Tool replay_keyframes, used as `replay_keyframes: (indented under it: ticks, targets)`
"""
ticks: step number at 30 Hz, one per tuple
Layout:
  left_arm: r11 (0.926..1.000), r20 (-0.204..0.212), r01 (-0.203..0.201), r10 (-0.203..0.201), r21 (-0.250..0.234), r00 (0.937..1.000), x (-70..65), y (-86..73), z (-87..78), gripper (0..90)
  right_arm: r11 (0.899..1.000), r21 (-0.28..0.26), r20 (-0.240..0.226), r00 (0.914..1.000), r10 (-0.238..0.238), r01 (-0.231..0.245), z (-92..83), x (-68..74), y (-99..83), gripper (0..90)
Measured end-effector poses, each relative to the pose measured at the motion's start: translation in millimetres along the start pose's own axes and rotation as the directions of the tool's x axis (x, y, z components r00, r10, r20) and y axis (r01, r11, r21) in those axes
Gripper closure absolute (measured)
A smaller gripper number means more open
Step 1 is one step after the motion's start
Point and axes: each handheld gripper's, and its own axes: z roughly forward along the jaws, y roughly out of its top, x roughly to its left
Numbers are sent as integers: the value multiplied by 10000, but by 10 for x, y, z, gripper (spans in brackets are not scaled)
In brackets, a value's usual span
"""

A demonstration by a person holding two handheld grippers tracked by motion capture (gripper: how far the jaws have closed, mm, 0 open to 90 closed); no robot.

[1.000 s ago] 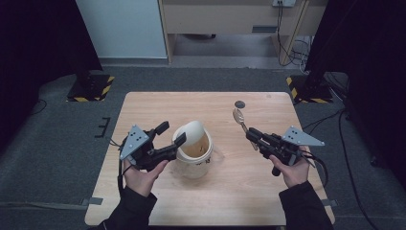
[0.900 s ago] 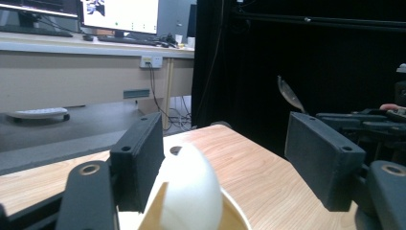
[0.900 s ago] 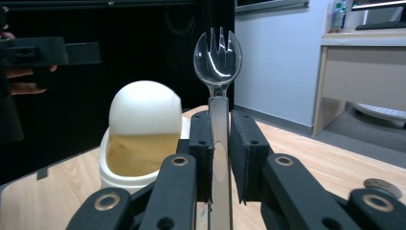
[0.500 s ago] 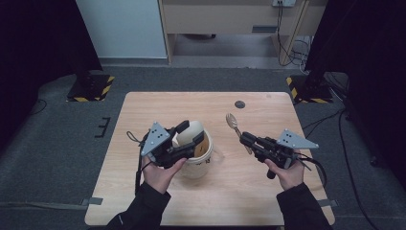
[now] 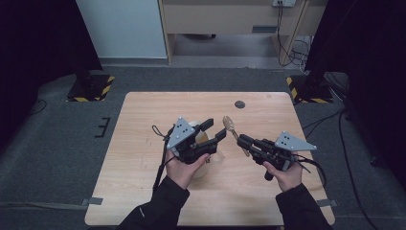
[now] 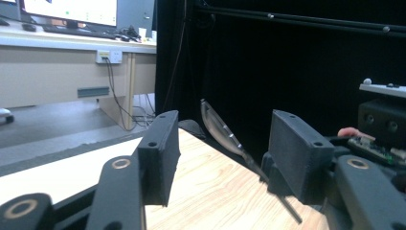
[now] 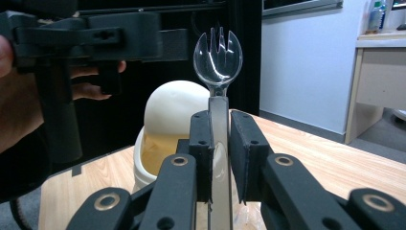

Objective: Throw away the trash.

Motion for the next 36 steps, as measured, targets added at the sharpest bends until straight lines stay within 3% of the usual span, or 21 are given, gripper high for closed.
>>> replay_keyframes:
  ticks: [10,17,23,28,32,36]
  targets:
    - [9969,-68,720,-718,322,9974,7,-65,183,516,10000,-23,-205,9998,30,-30,18,23,-17,800]
    - [9932,96,1041,-1047,514,9945,12,-98,209,681,9997,52,-409,9989,-223,226,56,75,-7,800]
    - [9900,455,1317,-1339,497,9899,12,-97,198,763,9995,240,-436,9988,-202,212,81,85,-34,800]
    - [9908,803,1282,-1314,435,9881,-9,-89,184,816,9994,307,-459,9988,-174,188,102,94,-54,798]
    - [9944,917,1026,-1043,236,9903,0,-67,149,826,9998,185,-427,9991,49,-41,83,82,-38,772]
    - [9977,865,672,-675,69,9940,18,-24,64,826,9995,142,78,9996,278,-279,44,20,-34,727]
